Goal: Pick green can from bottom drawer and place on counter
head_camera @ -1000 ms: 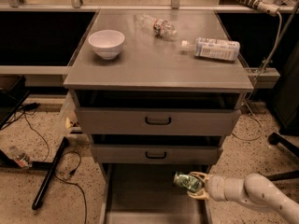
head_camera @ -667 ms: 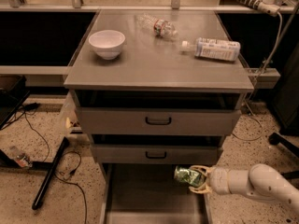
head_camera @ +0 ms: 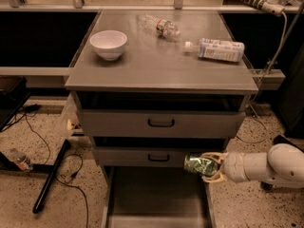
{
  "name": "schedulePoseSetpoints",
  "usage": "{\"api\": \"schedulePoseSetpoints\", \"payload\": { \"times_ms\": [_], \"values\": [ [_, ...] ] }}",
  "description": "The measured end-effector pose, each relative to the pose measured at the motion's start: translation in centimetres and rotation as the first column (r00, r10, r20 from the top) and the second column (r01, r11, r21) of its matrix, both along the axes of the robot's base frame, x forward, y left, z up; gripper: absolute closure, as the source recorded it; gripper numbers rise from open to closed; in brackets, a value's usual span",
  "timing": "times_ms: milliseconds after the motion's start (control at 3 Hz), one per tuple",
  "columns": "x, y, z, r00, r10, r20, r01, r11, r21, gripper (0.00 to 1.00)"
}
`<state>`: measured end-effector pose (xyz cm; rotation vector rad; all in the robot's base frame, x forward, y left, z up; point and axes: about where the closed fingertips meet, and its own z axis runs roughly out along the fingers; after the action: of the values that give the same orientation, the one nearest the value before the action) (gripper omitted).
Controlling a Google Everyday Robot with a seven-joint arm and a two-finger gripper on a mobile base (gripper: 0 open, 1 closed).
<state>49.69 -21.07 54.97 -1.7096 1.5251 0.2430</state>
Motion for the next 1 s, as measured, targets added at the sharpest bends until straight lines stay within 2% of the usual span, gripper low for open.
{"api": "schedulePoseSetpoints", "payload": {
  "times_ms": [333,667,1000],
  "values": [
    [0.6,0.3,2.8,1.0,0.003,-0.004,-0.004,0.999,-0.045,1.0],
    [0.7,0.3,2.9,1.0,0.002,-0.002,-0.003,0.999,-0.047,1.0],
    [0.2,0.5,1.5,0.9996,0.002,-0.027,-0.003,0.999,-0.034,1.0]
  ]
}}
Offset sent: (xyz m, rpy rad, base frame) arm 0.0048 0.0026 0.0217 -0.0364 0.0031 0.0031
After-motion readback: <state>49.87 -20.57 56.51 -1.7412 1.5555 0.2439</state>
